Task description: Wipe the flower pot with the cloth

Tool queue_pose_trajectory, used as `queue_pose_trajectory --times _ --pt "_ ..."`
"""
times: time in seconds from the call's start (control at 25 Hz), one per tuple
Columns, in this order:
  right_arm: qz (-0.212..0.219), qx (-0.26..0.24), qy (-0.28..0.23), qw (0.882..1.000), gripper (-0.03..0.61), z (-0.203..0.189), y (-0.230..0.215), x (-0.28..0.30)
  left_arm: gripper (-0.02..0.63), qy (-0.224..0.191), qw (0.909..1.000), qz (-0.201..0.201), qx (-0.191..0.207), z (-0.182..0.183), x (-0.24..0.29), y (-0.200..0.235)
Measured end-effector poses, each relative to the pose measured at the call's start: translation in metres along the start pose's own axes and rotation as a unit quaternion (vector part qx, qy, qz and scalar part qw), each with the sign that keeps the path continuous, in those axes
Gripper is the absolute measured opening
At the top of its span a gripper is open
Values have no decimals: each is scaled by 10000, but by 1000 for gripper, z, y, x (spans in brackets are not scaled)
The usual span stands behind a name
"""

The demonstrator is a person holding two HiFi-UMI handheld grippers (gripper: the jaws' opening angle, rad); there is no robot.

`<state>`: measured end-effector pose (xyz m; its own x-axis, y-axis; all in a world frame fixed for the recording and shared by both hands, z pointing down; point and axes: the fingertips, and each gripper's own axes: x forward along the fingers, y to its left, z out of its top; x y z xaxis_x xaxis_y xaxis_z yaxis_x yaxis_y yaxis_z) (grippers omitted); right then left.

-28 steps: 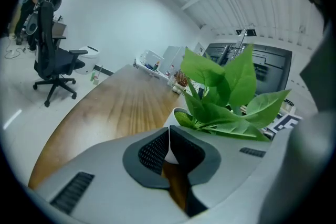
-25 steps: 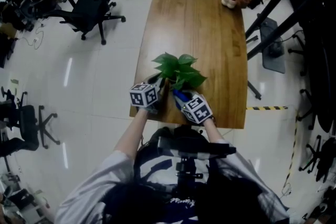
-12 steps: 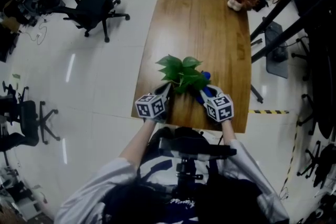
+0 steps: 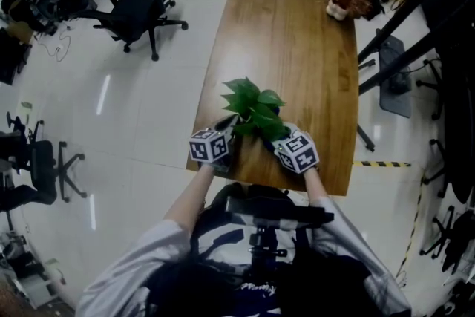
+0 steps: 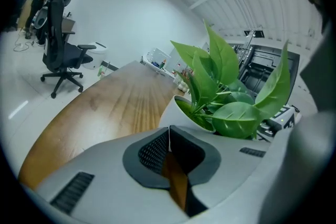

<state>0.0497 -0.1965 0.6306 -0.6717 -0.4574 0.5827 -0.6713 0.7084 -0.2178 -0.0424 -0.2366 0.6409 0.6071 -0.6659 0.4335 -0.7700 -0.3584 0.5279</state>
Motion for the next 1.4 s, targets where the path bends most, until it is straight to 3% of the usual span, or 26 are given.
queue_pose_trajectory --times 0.44,0.56,0.72,0.84,1.12,1.4 --pt "403 31 230 9989 63 -14 25 21 3 -260 9991 231 -259 13 -6 14" --pt "288 19 197 9994 63 -16 8 2 3 -331 9987 128 -368 3 -15 -2" --pt "-100 -532 281 9981 63 -16 -24 -24 3 -293 9984 -135 -466 -13 -19 -26" --pt "-225 -666 181 9974 63 0 -45 -26 3 -244 9984 -166 -474 -18 -14 -31" --pt "267 -789 -206 9963 63 45 -35 -9 3 -273 9973 -63 -679 -16 -6 -20" --pt "432 -731 -90 9963 63 35 -14 2 3 -325 9978 109 -572 0 -11 3"
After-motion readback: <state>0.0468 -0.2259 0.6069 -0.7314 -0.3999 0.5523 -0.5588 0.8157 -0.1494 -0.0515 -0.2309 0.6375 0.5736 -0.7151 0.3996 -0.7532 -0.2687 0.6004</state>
